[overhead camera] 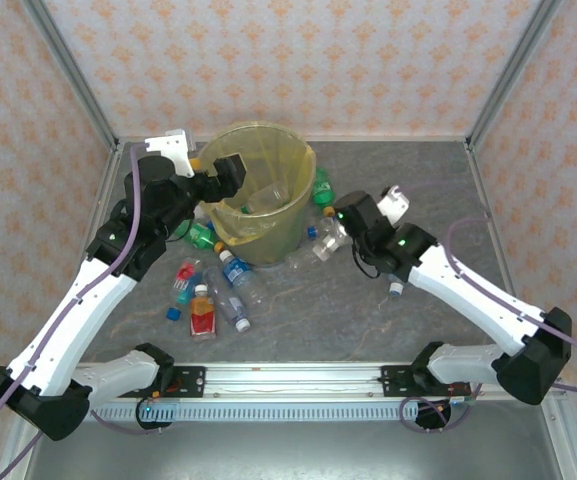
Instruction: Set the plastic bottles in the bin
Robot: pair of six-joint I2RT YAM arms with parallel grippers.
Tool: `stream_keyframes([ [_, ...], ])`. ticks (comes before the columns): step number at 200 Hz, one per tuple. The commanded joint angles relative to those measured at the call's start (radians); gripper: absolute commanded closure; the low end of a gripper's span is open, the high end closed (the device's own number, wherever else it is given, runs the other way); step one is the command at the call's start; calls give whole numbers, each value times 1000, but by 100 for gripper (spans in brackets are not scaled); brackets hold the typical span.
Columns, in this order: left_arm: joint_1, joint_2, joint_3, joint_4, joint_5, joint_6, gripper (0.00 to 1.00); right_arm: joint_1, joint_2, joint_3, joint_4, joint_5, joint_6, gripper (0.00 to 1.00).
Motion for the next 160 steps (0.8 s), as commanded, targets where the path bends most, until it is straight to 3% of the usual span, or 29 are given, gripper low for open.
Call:
stream_keyframes([
  [1,9,0,16,8,-45,-4,1,-5,-20,111,-35,187,-131,42],
  [40,9,-11,21,4,-107,-13,1,-5,4,289,49,277,-327,45],
  [67,10,-35,10,18,-155,-24,1,-5,39,376,168,273,-492,44],
  [104,9,-46,16,7,-158,-20,1,-4,108,463,338,143,-651,44],
  [160,9,-64,20,-19,-133,-16,1,17,312,617,384,-106,-726,46],
])
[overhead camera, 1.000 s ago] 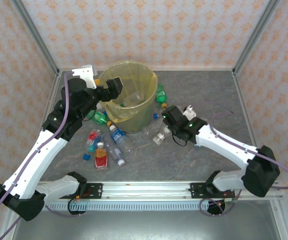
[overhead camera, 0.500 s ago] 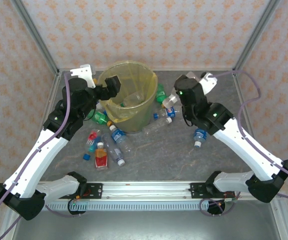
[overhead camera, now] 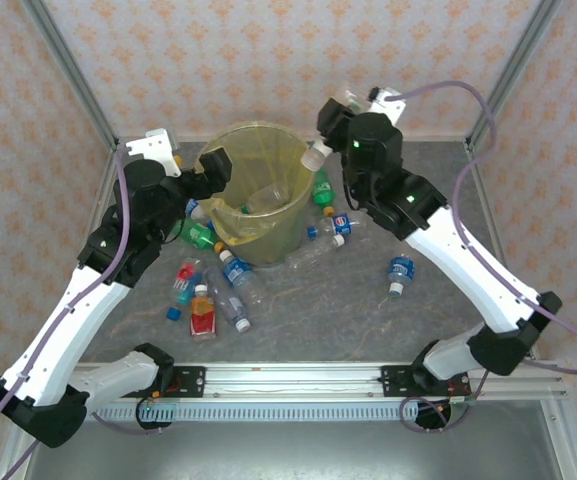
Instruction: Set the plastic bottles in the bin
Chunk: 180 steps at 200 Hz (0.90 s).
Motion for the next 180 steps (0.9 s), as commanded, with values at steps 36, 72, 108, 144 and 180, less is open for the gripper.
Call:
stream_keyframes([
  [36,10,-40,16,-39,2,2,1,57,218,182,-2,-184,-110,45],
  [72,10,-54,15,-58,-22,8,1,78,316,274,-55,-217,-136,44],
  [108,9,-60,15,-55,-33,15,1,85,360,333,-96,-218,-146,43],
  [144,9,-55,16,-47,-35,15,1,87,359,336,-99,-215,-150,37],
  [180,10,-52,15,-45,-47,12,1,94,350,334,-109,-187,-154,12],
])
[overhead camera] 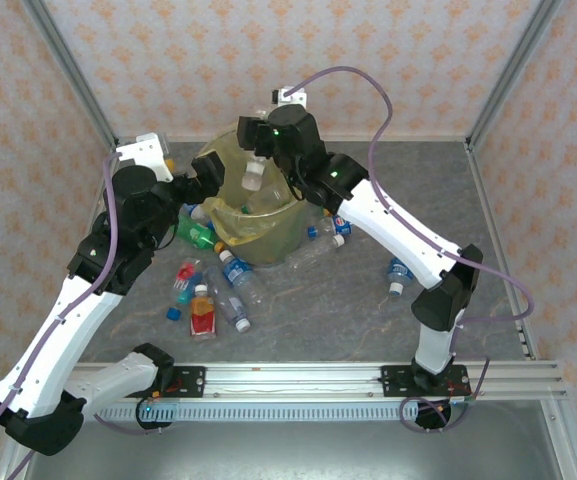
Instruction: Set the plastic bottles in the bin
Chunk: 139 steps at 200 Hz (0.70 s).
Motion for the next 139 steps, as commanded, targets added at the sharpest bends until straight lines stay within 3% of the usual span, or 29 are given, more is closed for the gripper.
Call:
stream_keyframes([
  [1,10,-5,15,-3,-24,7,1,10,-16,37,-16,28,-8,12],
  [14,10,-5,12,-7,-25,5,1,10,-22,31,-15,34,-8,5],
  [41,10,-8,2,-27,-32,-6,1,12,-41,5,-4,37,-9,0],
  [139,10,-66,-141,-243,-86,-145,1,13,-167,-187,105,55,-26,0],
])
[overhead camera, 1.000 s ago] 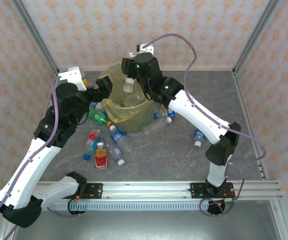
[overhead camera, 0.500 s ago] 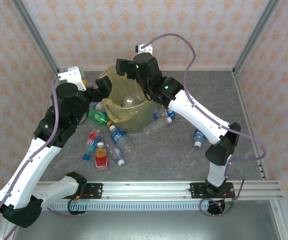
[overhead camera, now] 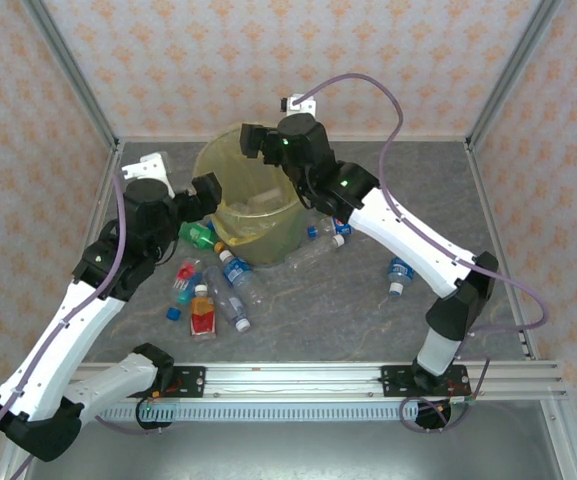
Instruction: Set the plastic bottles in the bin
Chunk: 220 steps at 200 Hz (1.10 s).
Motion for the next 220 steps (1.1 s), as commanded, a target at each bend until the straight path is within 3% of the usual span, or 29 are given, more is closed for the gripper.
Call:
stream_keyframes([
  [1,9,-25,-43,-112,-34,-65,1,8,-66,-47,67,32,-20,0],
  [73,19,-98,-256,-229,-95,-306,1,7,-203,-249,174,63,-42,0],
  [104,87,-119,-314,-269,-105,-365,1,6,-236,-281,180,74,-53,0],
  [143,192,-89,-400,-218,16,-326,9,6,-275,-313,183,89,-66,0],
  [184,301,12,-455,-168,216,-200,12,6,-308,-346,183,106,-59,0],
  [220,329,108,-452,-152,261,-135,16,6,-323,-361,182,102,-39,0],
])
